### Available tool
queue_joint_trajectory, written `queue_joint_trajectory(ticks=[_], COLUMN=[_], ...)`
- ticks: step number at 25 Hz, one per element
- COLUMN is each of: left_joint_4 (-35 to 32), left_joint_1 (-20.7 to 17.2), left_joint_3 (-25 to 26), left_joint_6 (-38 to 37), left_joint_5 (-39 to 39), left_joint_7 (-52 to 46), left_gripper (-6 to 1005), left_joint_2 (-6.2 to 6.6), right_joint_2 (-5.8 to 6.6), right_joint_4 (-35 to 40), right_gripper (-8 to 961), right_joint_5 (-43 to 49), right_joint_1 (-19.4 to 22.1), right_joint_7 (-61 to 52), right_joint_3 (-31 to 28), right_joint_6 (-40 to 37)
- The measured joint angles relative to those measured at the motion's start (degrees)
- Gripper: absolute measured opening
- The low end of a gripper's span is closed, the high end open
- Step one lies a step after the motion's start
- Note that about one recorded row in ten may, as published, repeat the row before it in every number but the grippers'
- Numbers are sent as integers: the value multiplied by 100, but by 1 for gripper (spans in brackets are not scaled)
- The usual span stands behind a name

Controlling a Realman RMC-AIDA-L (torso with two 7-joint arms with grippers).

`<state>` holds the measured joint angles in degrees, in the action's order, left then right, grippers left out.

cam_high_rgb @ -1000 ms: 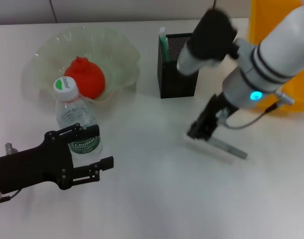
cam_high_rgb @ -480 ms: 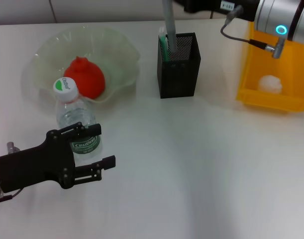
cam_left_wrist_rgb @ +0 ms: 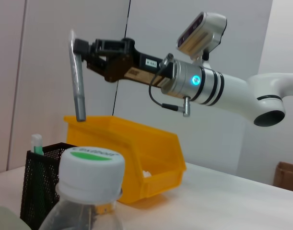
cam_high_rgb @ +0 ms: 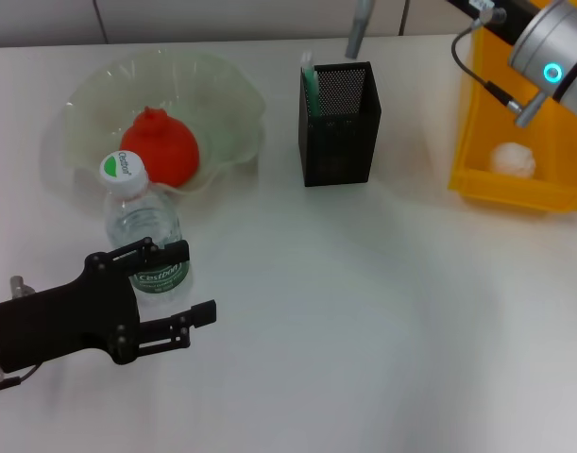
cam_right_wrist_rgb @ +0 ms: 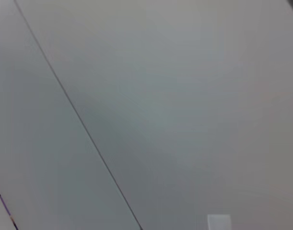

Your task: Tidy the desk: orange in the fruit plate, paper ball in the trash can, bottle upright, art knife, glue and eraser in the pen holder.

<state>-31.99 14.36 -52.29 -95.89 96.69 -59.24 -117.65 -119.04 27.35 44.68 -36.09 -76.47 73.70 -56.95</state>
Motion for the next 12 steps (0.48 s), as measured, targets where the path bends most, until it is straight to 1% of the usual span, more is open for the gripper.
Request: queue_joint_trajectory(ticks=[2,4,9,12], left_joint_4=[0,0,-4,-9], left_joint_1=[-15,-17,-23,-35], left_joint_3=[0,0,0,0], left_joint_6=[0,0,0,0], left_joint_5=[1,1,-10,-29], left_joint_7=[0,0,0,0], left_gripper=[830,830,829,829], left_joint_2=[2,3,2,8], right_joint_2=[14,59,33,32], right_joint_4=[-46,-165,-193,-195], right_gripper=[136,135,136,137], right_joint_5=[13,179,551,587], right_joint_1=[0,-18,-80,-90], right_joint_7=[-28,-272,-419,-424], right_joint_3=[10,107,114,134], right_joint_6=[2,1,211,219])
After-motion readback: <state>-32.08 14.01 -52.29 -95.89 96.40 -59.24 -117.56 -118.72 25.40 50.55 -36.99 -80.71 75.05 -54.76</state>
